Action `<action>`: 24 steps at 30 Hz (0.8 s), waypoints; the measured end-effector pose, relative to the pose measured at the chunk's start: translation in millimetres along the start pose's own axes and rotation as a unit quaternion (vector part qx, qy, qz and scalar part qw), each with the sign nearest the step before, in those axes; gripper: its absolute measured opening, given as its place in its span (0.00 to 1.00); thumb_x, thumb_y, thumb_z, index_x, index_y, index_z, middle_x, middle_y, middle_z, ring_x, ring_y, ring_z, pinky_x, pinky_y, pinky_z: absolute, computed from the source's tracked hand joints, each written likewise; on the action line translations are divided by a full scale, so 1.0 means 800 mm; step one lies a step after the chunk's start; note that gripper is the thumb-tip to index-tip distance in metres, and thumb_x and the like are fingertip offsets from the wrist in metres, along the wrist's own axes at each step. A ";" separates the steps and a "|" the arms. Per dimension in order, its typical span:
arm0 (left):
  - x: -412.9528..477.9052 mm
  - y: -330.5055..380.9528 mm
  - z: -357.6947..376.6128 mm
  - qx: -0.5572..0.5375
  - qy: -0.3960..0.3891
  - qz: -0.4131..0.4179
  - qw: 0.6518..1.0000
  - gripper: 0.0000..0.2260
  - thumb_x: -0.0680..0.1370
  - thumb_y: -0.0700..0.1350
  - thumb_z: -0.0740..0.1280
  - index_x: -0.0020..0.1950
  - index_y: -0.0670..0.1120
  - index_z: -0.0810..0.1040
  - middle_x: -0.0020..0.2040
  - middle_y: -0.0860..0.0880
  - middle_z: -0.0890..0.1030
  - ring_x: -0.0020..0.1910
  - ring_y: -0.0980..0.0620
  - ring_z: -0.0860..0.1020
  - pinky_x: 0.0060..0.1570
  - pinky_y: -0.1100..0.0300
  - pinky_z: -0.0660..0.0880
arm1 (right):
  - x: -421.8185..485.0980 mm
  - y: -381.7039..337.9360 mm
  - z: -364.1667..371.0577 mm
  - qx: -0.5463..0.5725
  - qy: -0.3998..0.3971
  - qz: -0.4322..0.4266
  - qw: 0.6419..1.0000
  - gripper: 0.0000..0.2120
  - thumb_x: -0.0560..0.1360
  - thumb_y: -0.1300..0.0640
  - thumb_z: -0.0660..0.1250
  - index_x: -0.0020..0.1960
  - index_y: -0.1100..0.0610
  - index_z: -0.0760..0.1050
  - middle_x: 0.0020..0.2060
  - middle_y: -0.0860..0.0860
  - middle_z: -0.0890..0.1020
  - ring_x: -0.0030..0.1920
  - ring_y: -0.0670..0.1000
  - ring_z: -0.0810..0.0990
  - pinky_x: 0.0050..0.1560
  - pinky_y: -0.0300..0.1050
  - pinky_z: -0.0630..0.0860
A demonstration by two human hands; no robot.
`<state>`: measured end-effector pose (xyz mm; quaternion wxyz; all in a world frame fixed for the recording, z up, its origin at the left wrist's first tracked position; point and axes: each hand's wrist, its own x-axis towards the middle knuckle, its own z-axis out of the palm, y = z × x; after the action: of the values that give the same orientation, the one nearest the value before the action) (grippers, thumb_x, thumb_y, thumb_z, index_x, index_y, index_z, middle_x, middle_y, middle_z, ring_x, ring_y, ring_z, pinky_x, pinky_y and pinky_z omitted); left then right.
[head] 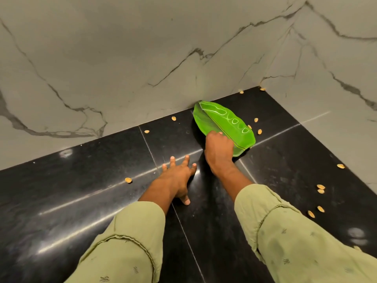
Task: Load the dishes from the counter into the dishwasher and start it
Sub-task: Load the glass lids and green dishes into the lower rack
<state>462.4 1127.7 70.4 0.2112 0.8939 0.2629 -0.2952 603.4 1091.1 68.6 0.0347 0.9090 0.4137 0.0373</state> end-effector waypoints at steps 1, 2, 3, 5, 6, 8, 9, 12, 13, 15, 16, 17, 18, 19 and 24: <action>0.000 0.000 -0.001 0.002 0.000 0.002 1.000 0.54 0.69 0.47 0.80 0.82 0.50 0.43 0.81 0.47 0.36 0.77 0.33 0.37 0.74 0.36 0.43 | -0.003 0.004 -0.005 -0.003 0.001 -0.005 1.000 0.11 0.78 0.65 0.58 0.55 0.58 0.77 0.51 0.56 0.83 0.52 0.58 0.83 0.46 0.48 0.77; -0.001 -0.001 -0.001 0.003 0.000 0.002 1.000 0.54 0.69 0.47 0.80 0.82 0.50 0.43 0.81 0.47 0.36 0.77 0.32 0.37 0.74 0.35 0.43 | -0.006 0.006 -0.009 -0.003 0.001 -0.011 1.000 0.12 0.79 0.65 0.57 0.56 0.58 0.77 0.51 0.56 0.83 0.53 0.58 0.83 0.47 0.48 0.77; -0.001 -0.001 -0.002 0.004 0.001 0.004 1.000 0.54 0.69 0.47 0.80 0.82 0.50 0.44 0.81 0.47 0.35 0.77 0.32 0.37 0.74 0.35 0.44 | -0.011 0.009 -0.014 -0.003 0.001 -0.015 1.000 0.12 0.79 0.65 0.57 0.56 0.58 0.76 0.52 0.56 0.83 0.54 0.58 0.82 0.47 0.48 0.76; -0.002 -0.002 -0.002 0.007 0.000 0.003 1.000 0.54 0.69 0.47 0.80 0.82 0.51 0.44 0.81 0.47 0.36 0.77 0.32 0.38 0.74 0.34 0.45 | -0.021 0.013 -0.023 0.001 0.006 -0.022 1.000 0.11 0.80 0.65 0.56 0.57 0.58 0.75 0.51 0.56 0.83 0.54 0.59 0.82 0.47 0.48 0.76; -0.003 0.000 -0.003 0.007 0.000 0.004 1.000 0.54 0.69 0.47 0.80 0.82 0.51 0.44 0.81 0.47 0.36 0.77 0.32 0.38 0.74 0.35 0.45 | -0.027 0.018 -0.028 0.002 0.011 -0.024 1.000 0.11 0.80 0.65 0.56 0.58 0.58 0.73 0.51 0.56 0.83 0.53 0.59 0.83 0.46 0.49 0.76; -0.008 0.002 -0.005 0.002 0.000 0.004 1.000 0.53 0.70 0.47 0.79 0.82 0.51 0.45 0.81 0.48 0.36 0.77 0.32 0.38 0.74 0.35 0.45 | -0.042 0.024 -0.034 0.007 0.027 -0.036 0.999 0.09 0.79 0.65 0.57 0.58 0.58 0.71 0.47 0.55 0.84 0.49 0.59 0.84 0.39 0.48 0.73; -0.010 0.003 -0.006 0.002 0.001 0.003 1.000 0.53 0.70 0.47 0.79 0.82 0.51 0.45 0.81 0.48 0.36 0.77 0.33 0.38 0.74 0.35 0.46 | -0.051 0.027 -0.037 0.004 0.041 -0.044 0.998 0.08 0.78 0.64 0.60 0.56 0.58 0.71 0.44 0.54 0.84 0.46 0.58 0.85 0.35 0.47 0.70; -0.018 0.004 -0.005 0.012 0.013 0.003 1.000 0.52 0.71 0.48 0.79 0.82 0.52 0.45 0.81 0.48 0.36 0.78 0.33 0.39 0.74 0.35 0.48 | -0.085 0.036 -0.046 -0.018 0.080 -0.064 0.995 0.10 0.62 0.64 0.73 0.40 0.55 0.76 0.25 0.51 0.79 0.26 0.54 0.81 0.24 0.40 0.62; -0.021 0.005 -0.005 0.019 0.022 0.002 1.000 0.52 0.70 0.49 0.79 0.82 0.52 0.44 0.81 0.48 0.37 0.78 0.33 0.40 0.74 0.36 0.48 | -0.096 0.041 -0.048 -0.025 0.097 -0.072 0.992 0.10 0.58 0.65 0.73 0.35 0.54 0.75 0.22 0.51 0.77 0.22 0.52 0.79 0.22 0.38 0.62; -0.028 0.008 -0.001 0.045 0.053 -0.008 0.998 0.53 0.70 0.51 0.79 0.82 0.52 0.44 0.81 0.47 0.39 0.79 0.34 0.43 0.75 0.37 0.50 | -0.119 0.053 -0.047 -0.035 0.129 -0.085 0.987 0.10 0.57 0.65 0.72 0.32 0.54 0.74 0.22 0.51 0.76 0.22 0.52 0.78 0.21 0.38 0.66; -0.031 0.010 0.002 0.065 0.075 -0.010 0.995 0.53 0.70 0.52 0.79 0.82 0.52 0.44 0.81 0.47 0.40 0.79 0.35 0.44 0.76 0.37 0.50 | -0.130 0.059 -0.047 -0.034 0.139 -0.092 0.986 0.11 0.57 0.65 0.72 0.33 0.54 0.74 0.24 0.51 0.77 0.24 0.53 0.78 0.21 0.40 0.68; -0.034 0.011 0.006 0.085 0.100 -0.011 0.991 0.53 0.70 0.53 0.78 0.82 0.52 0.44 0.82 0.46 0.40 0.79 0.35 0.45 0.76 0.38 0.49 | -0.140 0.065 -0.047 -0.029 0.143 -0.095 0.985 0.10 0.58 0.66 0.71 0.33 0.54 0.74 0.25 0.52 0.77 0.25 0.54 0.79 0.22 0.41 0.70; -0.040 0.014 0.012 0.102 0.128 -0.010 0.986 0.53 0.70 0.53 0.78 0.82 0.51 0.43 0.81 0.45 0.41 0.79 0.36 0.45 0.76 0.38 0.48 | -0.152 0.072 -0.050 -0.025 0.157 -0.094 0.983 0.09 0.58 0.66 0.70 0.34 0.55 0.74 0.27 0.53 0.78 0.27 0.54 0.79 0.24 0.42 0.71; -0.045 0.016 0.020 0.111 0.159 -0.010 0.981 0.52 0.71 0.53 0.77 0.82 0.50 0.43 0.81 0.44 0.40 0.79 0.37 0.44 0.77 0.39 0.46 | -0.163 0.078 -0.052 -0.023 0.169 -0.092 0.981 0.09 0.59 0.67 0.70 0.35 0.56 0.75 0.29 0.53 0.79 0.29 0.55 0.80 0.26 0.44 0.73; -0.086 0.035 0.071 0.113 0.303 0.002 0.946 0.36 0.82 0.52 0.61 0.81 0.48 0.41 0.81 0.44 0.38 0.80 0.40 0.42 0.77 0.40 0.42 | -0.217 0.111 -0.047 -0.023 0.184 -0.078 0.980 0.13 0.61 0.69 0.77 0.43 0.62 0.80 0.44 0.61 0.85 0.45 0.59 0.85 0.46 0.51 0.82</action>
<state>408.1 1052.0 78.5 0.0196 0.9597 0.2776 -0.0383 552.4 903.2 107.4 -0.0181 0.8505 0.4816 0.2106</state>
